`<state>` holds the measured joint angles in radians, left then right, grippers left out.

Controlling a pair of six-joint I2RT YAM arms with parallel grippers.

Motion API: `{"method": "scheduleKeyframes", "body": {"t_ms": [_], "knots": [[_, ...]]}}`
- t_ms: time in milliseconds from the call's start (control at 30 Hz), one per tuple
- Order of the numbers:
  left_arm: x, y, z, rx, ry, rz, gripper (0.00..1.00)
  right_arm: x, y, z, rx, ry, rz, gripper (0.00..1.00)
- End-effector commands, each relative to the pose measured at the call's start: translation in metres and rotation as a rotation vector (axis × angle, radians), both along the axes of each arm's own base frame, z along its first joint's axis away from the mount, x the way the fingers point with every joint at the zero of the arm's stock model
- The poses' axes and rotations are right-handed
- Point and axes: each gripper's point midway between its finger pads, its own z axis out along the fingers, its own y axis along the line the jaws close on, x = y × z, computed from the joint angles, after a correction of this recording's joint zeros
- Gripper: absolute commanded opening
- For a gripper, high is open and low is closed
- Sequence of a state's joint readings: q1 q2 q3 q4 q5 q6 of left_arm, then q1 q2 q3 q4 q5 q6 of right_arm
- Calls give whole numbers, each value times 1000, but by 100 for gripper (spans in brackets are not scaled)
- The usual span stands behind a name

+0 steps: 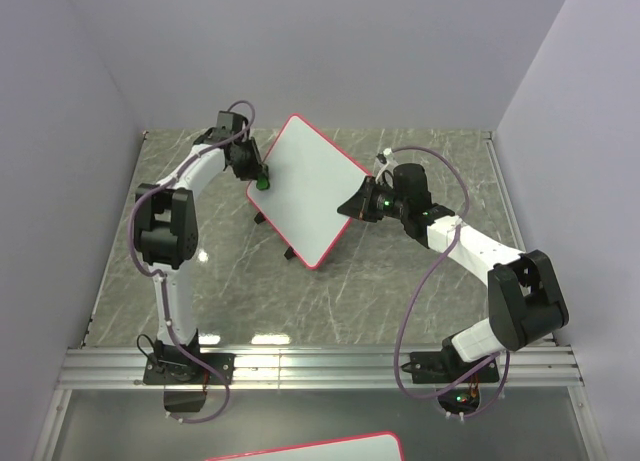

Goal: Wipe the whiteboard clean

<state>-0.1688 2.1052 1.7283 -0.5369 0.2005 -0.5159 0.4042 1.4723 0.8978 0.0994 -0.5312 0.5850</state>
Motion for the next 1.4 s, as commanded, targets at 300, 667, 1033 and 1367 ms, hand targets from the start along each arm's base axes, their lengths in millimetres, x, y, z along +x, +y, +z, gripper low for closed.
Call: {"method": "scheduleKeyframes", "body": {"t_ms": [300,667,1033,1367], "knots": [[-39,-150,117,-168,-233,-414,0,-64,5,-58,-94,235,174,0],[-39,-123,119,-142,-209,-329,0,-67,5,-61,-75,224,159,0],[-49,21,179,63,-338,88,0,-73,-1,-75,-77,257,121,3],[-116,99,80,210,-67,276,0,-66,-15,-80,-149,218,50,100]]}}
